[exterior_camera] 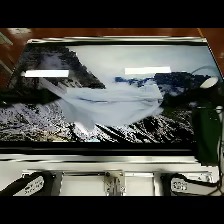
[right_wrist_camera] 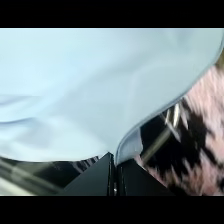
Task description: Fold the shirts.
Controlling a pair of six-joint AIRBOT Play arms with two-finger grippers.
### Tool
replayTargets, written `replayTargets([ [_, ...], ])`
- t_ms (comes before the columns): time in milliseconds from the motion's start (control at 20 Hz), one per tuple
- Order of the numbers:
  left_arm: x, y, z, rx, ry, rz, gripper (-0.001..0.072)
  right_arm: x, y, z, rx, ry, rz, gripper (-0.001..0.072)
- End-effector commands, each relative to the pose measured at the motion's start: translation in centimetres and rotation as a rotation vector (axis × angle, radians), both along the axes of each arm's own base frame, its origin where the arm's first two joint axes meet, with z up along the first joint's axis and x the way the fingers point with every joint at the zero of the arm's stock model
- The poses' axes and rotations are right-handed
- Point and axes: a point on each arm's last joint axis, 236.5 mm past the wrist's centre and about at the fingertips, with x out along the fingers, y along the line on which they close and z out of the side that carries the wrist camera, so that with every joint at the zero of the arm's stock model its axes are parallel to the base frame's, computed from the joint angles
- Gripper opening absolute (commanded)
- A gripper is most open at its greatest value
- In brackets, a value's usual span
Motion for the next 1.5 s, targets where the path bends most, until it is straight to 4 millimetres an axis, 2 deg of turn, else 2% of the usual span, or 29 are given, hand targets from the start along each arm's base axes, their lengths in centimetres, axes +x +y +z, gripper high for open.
replayTargets([
  [0,-0.7,1.1,18.6,0.157,-0.472,0.018,0.0031,2.2,0.2,21.7,-0.126,-0.632,0.029,0.0071],
  [50,-2.3,1.1,24.7,0.174,-0.626,0.048,0.0032,1.1,-0.5,28.8,-0.208,-0.832,-0.013,0.0071],
  [100,-4.8,1.1,30.8,0.206,-0.797,0.081,0.0032,-1.3,-1.2,36.2,-0.29,-1.038,-0.069,0.0071],
  [150,-7.6,1.2,35.4,0.245,-0.936,0.113,0.0032,-4.2,-1.9,42.4,-0.352,-1.219,-0.141,0.0071],
  [200,-10.5,1.2,38.9,0.274,-1.041,0.15,0.0032,-8.1,-2.1,47.6,-0.366,-1.362,-0.221,0.0071],
  [250,-13.5,1.4,41.7,0.273,-1.12,0.208,0.0032,-11.6,-2.0,50.9,-0.365,-1.457,-0.276,0.0071],
  [300,-15.9,1.5,43.3,0.263,-1.174,0.255,0.0032,-15.2,-1.7,52.9,-0.365,-1.523,-0.312,0.0071],
  [400,-20.4,2.0,44.6,0.312,-1.25,0.327,0.0032,-20.3,-1.5,53.8,-0.408,-1.566,-0.346,0.0071],
  [500,-23.6,2.7,44.6,0.36,-1.274,0.387,0.0031,-23.4,-1.8,52.7,-0.477,-1.53,-0.354,0.0072],
  [650,-26.8,3.4,44.2,0.384,-1.282,0.451,0.0032,-25.1,-2.5,49.9,-0.545,-1.425,-0.351,0.0071],
  [750,-27.1,3.2,42.5,0.412,-1.226,0.425,0.0032,-24.7,-2.8,47.8,-0.56,-1.335,-0.327,0.0072],
  [850,-25.9,3.2,39.2,0.448,-1.097,0.376,0.0032,-23.3,-3.1,44.9,-0.567,-1.204,-0.29,0.0072],
  [950,-23.8,3.6,35.1,0.472,-0.938,0.329,0.0032,-21.7,-3.5,40.2,-0.566,-0.993,-0.226,0.0072],
  [1100,-19.3,4.6,27.6,0.467,-0.68,0.271,0.0032,-19.5,-4.4,31.7,-0.504,-0.572,-0.176,0.0071],
  [1150,-17.7,4.9,24.5,0.458,-0.586,0.253,0.0032,-18.4,-4.7,29.0,-0.479,-0.455,-0.176,0.0072],
  [1250,-14.5,5.6,16.7,0.432,-0.365,0.219,0.0032,-16.1,-5.2,23.1,-0.433,-0.267,-0.186,0.0071],
  [1300,-13.0,6.0,12.9,0.414,-0.271,0.211,0.0032,-14.6,-5.6,19.5,-0.417,-0.188,-0.194,0.0071],
  [1350,-11.2,6.4,9.0,0.39,-0.186,0.216,0.0032,-12.7,-6.0,16.1,-0.407,-0.151,-0.204,0.0071],
  [1450,-7.2,7.6,2.4,0.354,-0.082,0.263,0.0032,-7.5,-7.0,9.7,-0.377,-0.154,-0.267,0.0071],
])
